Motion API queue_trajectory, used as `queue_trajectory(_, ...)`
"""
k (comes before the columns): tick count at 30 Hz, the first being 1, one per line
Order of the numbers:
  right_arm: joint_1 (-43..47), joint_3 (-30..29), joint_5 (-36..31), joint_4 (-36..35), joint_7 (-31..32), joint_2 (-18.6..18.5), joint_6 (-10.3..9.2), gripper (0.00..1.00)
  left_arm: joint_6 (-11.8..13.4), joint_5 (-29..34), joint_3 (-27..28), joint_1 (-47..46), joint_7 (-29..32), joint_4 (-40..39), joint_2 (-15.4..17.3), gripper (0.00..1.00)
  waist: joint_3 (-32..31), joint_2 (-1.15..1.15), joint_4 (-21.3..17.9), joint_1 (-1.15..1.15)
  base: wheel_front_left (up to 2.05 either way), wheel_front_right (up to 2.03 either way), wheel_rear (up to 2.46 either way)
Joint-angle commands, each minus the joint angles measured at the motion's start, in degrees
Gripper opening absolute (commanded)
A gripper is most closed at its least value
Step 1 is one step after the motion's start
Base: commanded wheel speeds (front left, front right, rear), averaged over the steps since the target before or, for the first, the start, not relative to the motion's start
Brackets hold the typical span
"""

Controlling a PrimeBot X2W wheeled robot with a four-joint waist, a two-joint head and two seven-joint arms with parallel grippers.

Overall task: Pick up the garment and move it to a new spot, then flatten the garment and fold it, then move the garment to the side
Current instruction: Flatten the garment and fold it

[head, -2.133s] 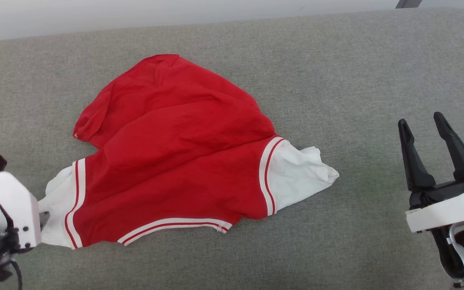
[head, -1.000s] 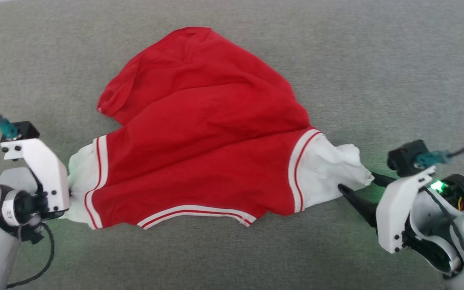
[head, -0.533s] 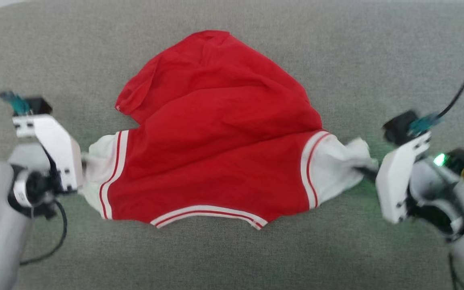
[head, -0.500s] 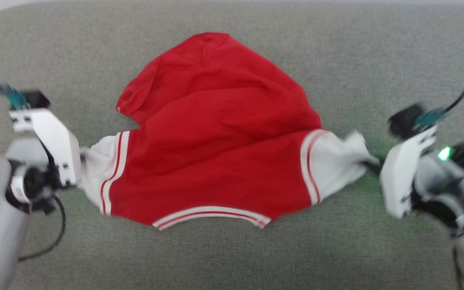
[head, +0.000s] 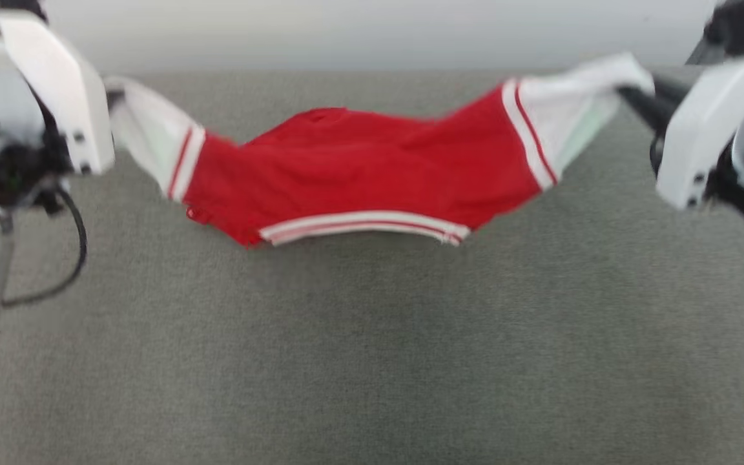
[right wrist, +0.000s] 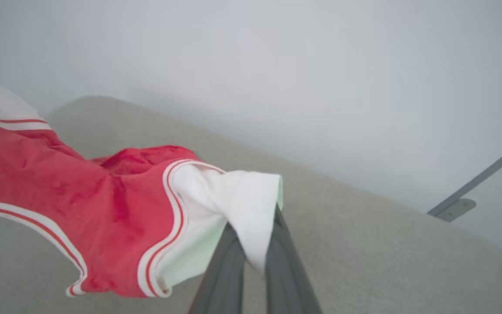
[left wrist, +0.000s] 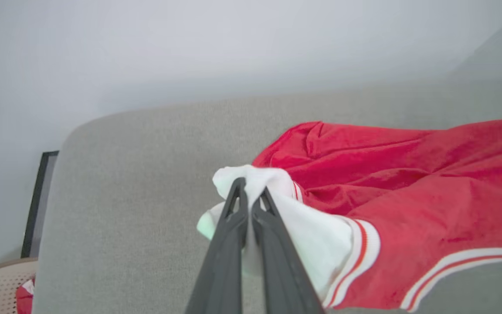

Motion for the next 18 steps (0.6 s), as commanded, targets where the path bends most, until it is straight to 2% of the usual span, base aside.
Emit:
queue_trajectory(1, -2.11, -0.26, -0.34, 0.25, -0.72, 0.67, 0.01, 0.0, -0.14, 0.93, 0.25, -2.12, -0.6, -0.07, -0.16, 0.0, -1.62, 0.0, -1.11, 0.0, 0.0, 0.0, 0.0)
queue_trajectory(8, -11.36, -0.9, -2.25, 4.23, -4.06, 4.4, 0.01, 0.0, -1.55, 2.3, -0.12, -10.43, -3.39, 2.47, -1.62, 0.0, -4.77, 0.0, -2.93, 0.0, 0.0, 0.0, 0.0)
queue_trajectory(18, -22.37, 0.01, -3.69, 11.96, -7.9, 7.33, 0.0, 0.0, -2.67, 4.55, -0.91, -19.86, -7.21, 7.69, -3.95, 0.0, -6.19, 0.0, -4.37, 0.0, 0.0, 0.0, 0.0)
